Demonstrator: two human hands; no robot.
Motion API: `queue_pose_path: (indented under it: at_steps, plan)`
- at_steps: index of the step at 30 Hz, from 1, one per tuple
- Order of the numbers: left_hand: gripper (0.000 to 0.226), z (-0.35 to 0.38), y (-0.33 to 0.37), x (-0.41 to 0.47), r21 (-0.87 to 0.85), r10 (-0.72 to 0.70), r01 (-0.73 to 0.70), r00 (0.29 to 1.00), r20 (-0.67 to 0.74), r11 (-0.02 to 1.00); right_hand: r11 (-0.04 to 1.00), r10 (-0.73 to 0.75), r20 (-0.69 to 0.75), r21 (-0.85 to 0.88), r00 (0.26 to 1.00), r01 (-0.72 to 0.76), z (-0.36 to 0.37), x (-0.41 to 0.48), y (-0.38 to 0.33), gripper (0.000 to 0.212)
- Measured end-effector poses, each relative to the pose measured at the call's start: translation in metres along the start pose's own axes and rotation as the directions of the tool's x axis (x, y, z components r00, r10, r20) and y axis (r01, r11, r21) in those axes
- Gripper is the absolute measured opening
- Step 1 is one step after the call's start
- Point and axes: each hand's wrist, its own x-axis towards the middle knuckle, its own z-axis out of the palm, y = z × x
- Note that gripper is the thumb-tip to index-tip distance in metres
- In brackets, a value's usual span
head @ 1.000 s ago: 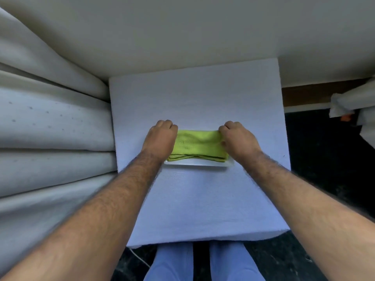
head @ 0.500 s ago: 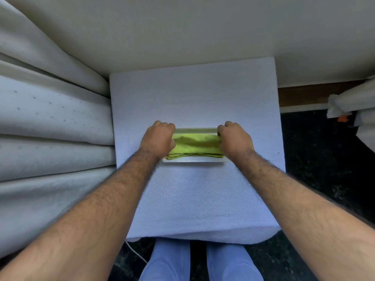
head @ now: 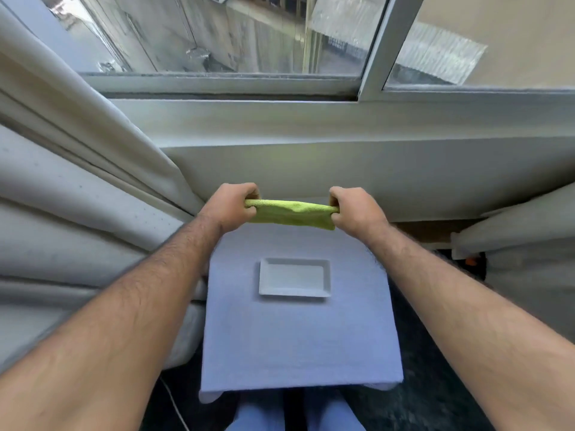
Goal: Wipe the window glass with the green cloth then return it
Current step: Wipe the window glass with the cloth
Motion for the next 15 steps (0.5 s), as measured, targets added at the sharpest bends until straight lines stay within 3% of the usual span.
queue_pose_path:
  at_steps: [8,15]
  plan:
    - [0.035,-0.175,0.076,-0.017,-0.093,0.086,-0.116,0.958,-0.273,0.989,0.992,-0.129,-0.281,-0.038,0.951,0.124,-0.182,-0.028,-0.065,0.031]
    - [0.028,-0.33,0.142,-0.038,-0.264,0.105,-0.257,0.872,-0.479,0.93,0.978,-0.206,-0.499,-0.08,0.842,0.192,-0.336,-0.064,-0.133,0.032]
